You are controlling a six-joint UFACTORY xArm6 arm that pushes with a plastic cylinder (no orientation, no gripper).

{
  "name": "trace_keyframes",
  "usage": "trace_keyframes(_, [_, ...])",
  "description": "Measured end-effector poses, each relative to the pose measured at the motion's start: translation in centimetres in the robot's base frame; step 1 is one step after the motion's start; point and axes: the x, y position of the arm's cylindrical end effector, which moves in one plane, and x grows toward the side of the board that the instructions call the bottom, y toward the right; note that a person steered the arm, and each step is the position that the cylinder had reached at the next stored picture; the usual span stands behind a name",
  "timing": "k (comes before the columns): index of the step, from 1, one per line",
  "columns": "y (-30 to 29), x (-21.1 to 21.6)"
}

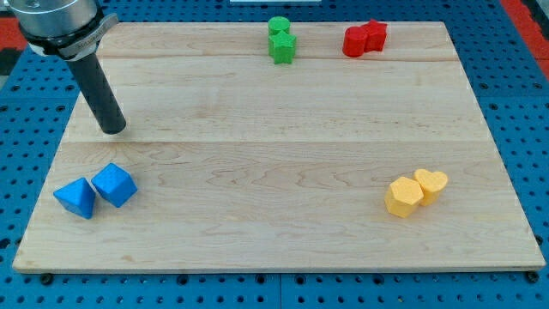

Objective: Move the red star on top of the red circle

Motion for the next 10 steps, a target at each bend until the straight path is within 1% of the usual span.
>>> trace_keyframes(1, [4.8,0.3])
trace_keyframes(2, [10.8,0.0])
trace_keyframes(3, [12.8,-2.9])
trace_keyframes(4, [18.6,-7.0])
trace_keyframes(5, [23.5,-8.5])
trace_keyframes(6, [31.7,-10.0])
trace_keyframes(7, [38.7,-12.5])
trace_keyframes(8, [42.6,-15.8])
trace_keyframes(9, [41.6,-18.5])
trace_keyframes(10, [39.7,-19.6])
